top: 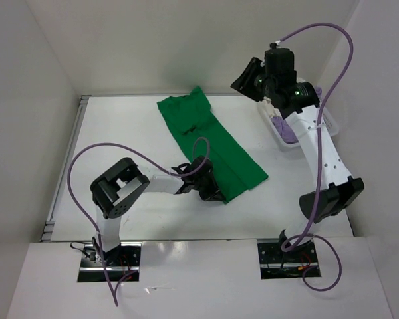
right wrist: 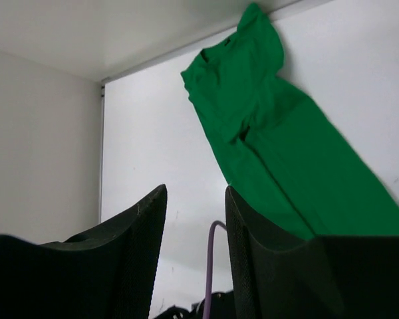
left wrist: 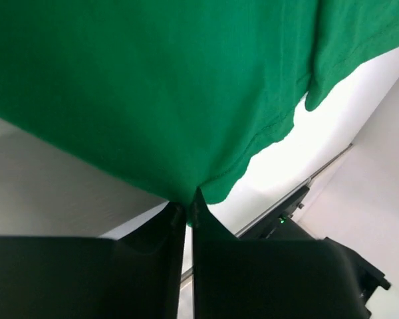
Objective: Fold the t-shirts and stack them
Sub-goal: Rotate the tshirt 90 degrees
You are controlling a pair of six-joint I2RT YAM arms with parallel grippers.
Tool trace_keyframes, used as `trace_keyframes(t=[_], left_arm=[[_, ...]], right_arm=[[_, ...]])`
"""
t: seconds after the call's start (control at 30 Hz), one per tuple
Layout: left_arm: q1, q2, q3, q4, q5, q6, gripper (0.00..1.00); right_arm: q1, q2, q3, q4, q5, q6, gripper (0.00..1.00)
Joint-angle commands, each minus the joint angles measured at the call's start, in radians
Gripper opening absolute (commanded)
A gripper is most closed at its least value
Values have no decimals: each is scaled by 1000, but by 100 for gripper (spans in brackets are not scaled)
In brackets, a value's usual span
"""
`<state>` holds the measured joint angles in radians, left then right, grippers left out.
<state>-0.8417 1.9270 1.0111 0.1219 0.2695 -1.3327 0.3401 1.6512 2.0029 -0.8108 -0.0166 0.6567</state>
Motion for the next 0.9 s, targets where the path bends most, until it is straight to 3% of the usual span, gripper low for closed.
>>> trace_keyframes(t=[0.0, 0.07, 0.23, 0.43, 0.6, 0.7, 0.87], left_arm=[[-5, -13, 12, -19, -9, 7, 7], [-5, -71, -14, -66, -29, 38, 0], [72, -293, -164, -200, -9, 156, 0], [232, -578, -315, -451, 77, 326, 4], [314, -712, -425, -559, 171, 357, 43], [314, -746, -523, -541, 217, 325, 60], [314, -757, -546, -504, 195, 300, 63]], right_arm=[[-1, -49, -88, 122, -31, 0, 46], [-1, -89, -207, 174, -31, 9, 46], [8, -154, -441, 217, -74, 38, 46], [147, -191, -694, 304, -86, 112, 46], [258, -228, -860, 335, -53, 175, 46], [267, -319, -979, 335, -19, 199, 46], [267, -465, -1199, 300, -2, 296, 44]])
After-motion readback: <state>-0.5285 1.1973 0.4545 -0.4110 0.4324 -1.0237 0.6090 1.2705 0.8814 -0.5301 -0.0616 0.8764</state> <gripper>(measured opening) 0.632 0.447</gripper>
